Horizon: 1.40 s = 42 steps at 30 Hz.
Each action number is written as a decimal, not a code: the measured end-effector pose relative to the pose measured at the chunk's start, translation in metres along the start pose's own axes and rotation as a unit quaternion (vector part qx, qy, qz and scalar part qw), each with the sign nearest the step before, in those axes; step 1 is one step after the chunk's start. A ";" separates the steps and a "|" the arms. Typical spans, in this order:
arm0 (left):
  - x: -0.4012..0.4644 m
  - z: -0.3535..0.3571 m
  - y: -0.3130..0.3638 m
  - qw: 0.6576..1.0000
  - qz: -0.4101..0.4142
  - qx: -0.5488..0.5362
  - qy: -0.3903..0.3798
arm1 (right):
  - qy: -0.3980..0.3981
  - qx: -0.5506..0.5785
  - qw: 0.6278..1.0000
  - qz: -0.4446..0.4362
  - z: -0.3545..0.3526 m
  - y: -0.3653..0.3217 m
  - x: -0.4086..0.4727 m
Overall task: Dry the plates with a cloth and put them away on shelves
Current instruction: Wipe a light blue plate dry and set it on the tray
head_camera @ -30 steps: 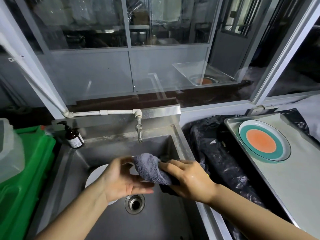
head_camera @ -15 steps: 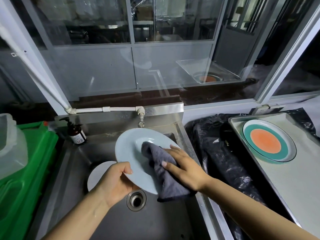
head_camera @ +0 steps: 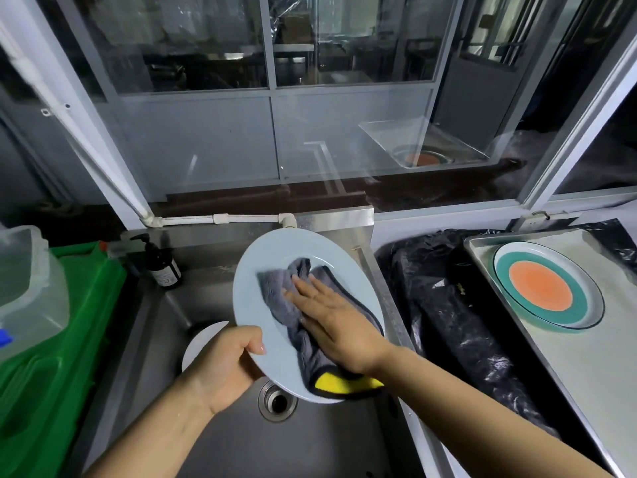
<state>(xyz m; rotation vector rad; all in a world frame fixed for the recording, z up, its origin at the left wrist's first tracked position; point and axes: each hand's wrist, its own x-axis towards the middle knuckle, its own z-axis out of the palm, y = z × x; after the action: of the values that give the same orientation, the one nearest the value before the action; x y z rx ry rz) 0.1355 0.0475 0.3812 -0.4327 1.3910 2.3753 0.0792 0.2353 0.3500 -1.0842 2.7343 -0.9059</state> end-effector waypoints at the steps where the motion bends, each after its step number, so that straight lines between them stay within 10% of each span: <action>1: -0.001 0.001 0.000 1.000 0.003 0.004 -0.004 | 0.007 -0.039 0.999 0.019 -0.002 0.004 0.006; 5: -0.005 -0.001 -0.001 1.000 0.010 0.015 -0.011 | 0.033 -0.162 0.976 0.142 -0.001 0.017 0.010; 12: -0.011 -0.005 -0.005 0.997 -0.009 0.070 -0.018 | 0.085 -0.048 0.980 0.173 0.010 0.025 0.003; 26: -0.006 0.002 0.022 0.995 0.039 0.091 -0.006 | 0.105 -0.028 0.974 -0.197 -0.014 -0.049 0.042; 34: -0.019 -0.002 0.012 0.992 0.019 0.121 0.020 | 0.122 -0.036 0.991 0.037 -0.030 0.014 0.063; 42: -0.013 -0.007 0.019 0.996 0.059 0.045 0.044 | 0.045 -0.100 0.991 0.071 0.003 0.032 0.000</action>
<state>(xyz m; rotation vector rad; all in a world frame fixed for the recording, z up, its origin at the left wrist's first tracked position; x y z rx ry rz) 0.1395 0.0306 0.3979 -0.4487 1.5963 2.4002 0.0605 0.2526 0.3305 -0.8796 2.9847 -0.6907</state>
